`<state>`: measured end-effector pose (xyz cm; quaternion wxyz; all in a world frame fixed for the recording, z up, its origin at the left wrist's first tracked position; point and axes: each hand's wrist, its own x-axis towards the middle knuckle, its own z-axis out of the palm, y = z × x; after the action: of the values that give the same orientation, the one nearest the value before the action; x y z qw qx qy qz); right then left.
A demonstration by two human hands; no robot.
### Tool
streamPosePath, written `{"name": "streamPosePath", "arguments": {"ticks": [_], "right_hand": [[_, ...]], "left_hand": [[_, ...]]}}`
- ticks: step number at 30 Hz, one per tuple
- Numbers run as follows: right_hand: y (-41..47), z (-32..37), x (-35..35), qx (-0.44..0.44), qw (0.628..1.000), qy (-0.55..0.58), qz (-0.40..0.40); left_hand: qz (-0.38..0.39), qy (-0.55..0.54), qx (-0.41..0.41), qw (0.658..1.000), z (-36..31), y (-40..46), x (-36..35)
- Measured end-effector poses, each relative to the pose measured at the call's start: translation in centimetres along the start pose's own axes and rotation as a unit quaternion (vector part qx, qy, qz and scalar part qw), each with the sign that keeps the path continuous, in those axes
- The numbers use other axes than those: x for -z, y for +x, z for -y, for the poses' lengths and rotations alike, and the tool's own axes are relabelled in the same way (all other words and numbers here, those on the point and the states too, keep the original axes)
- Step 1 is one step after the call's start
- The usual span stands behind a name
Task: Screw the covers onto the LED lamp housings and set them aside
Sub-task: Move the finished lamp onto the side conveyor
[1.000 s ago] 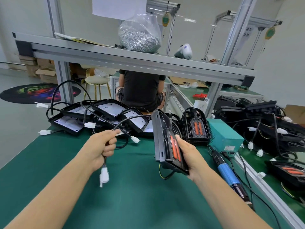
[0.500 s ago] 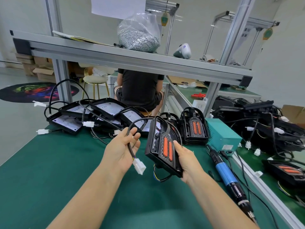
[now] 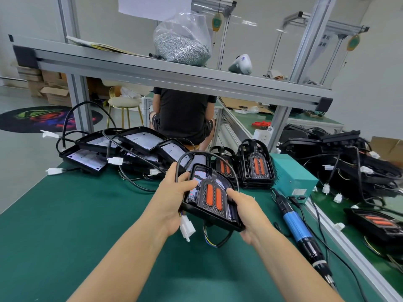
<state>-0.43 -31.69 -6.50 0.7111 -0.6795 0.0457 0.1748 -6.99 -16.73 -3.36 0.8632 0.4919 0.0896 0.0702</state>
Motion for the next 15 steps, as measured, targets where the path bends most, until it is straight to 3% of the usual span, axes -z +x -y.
{"name": "streamPosePath", "arguments": {"ticks": [6, 15], "right_hand": [[-1.9, 0.3, 1.5, 0.079, 0.995, 0.044, 0.033], [-4.6, 1.8, 6.5, 0.136, 0.987, 0.069, -0.049]], "left_hand": [[0.021, 0.033, -0.017, 0.999, 0.3, 0.1, -1.3], [0.125, 0.051, 0.005, 0.991, 2.4, 0.7, -5.0]]}}
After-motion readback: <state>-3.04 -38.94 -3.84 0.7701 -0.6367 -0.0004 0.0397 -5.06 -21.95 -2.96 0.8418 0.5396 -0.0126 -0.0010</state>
